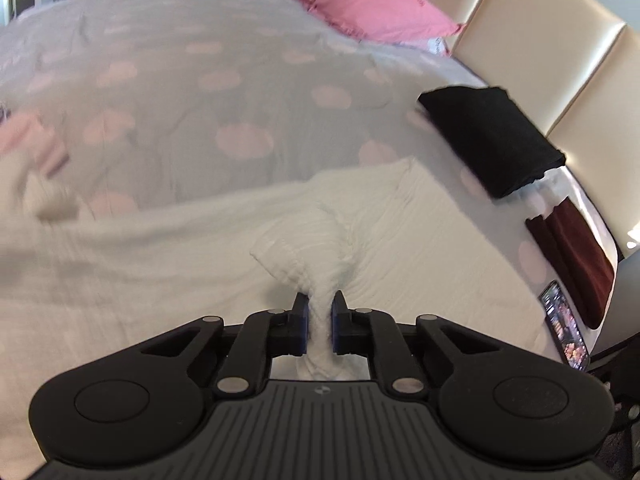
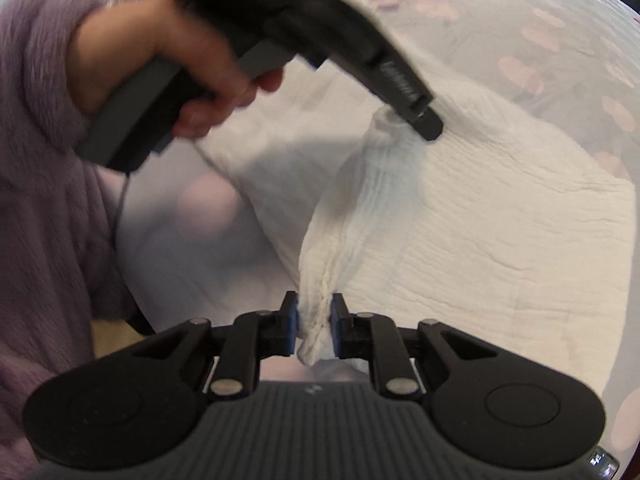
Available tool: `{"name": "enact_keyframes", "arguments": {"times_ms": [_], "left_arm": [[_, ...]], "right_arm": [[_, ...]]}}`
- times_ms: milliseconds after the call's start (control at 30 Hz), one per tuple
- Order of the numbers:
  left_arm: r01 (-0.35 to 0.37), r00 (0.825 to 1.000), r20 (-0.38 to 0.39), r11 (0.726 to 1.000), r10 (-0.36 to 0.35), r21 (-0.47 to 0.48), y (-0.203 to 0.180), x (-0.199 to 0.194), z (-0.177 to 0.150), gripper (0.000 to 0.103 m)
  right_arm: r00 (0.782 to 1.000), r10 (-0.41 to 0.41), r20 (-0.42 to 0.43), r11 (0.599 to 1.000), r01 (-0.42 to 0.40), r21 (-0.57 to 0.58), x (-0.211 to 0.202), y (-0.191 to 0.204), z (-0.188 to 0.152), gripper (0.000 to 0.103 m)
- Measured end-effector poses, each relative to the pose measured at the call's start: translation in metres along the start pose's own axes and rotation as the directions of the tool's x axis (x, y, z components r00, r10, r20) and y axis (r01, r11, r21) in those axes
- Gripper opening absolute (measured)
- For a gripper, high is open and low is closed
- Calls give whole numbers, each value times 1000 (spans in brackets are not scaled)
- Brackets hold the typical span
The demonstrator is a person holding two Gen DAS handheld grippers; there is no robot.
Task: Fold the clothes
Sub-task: 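Grasp the muslin with the left tool while the right tool holds and lifts it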
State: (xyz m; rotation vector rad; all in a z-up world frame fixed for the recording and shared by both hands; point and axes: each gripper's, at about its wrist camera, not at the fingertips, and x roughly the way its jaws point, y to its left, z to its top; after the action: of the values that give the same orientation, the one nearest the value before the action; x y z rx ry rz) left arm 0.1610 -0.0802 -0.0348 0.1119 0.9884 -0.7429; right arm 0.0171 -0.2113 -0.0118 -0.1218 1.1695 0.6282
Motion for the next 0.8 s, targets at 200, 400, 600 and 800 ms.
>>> {"name": "enact_keyframes", "arguments": {"times_ms": [200, 400, 600, 800], "left_arm": [[-68, 992, 111, 995, 59, 77, -4, -57, 34, 8], [-173, 974, 167, 976, 150, 131, 14, -117, 53, 8], [-300, 937, 224, 945, 267, 127, 48, -175, 57, 7], [-385, 892, 272, 922, 360, 43, 93, -221, 43, 7]], "right_arm": [[975, 121, 185, 981, -146, 126, -51, -10, 24, 18], [943, 177, 283, 976, -205, 70, -80, 21, 63, 18], [931, 194, 309, 980, -195, -29, -100, 67, 114, 18], [907, 289, 307, 956, -257, -141, -79, 130, 162, 18]]}}
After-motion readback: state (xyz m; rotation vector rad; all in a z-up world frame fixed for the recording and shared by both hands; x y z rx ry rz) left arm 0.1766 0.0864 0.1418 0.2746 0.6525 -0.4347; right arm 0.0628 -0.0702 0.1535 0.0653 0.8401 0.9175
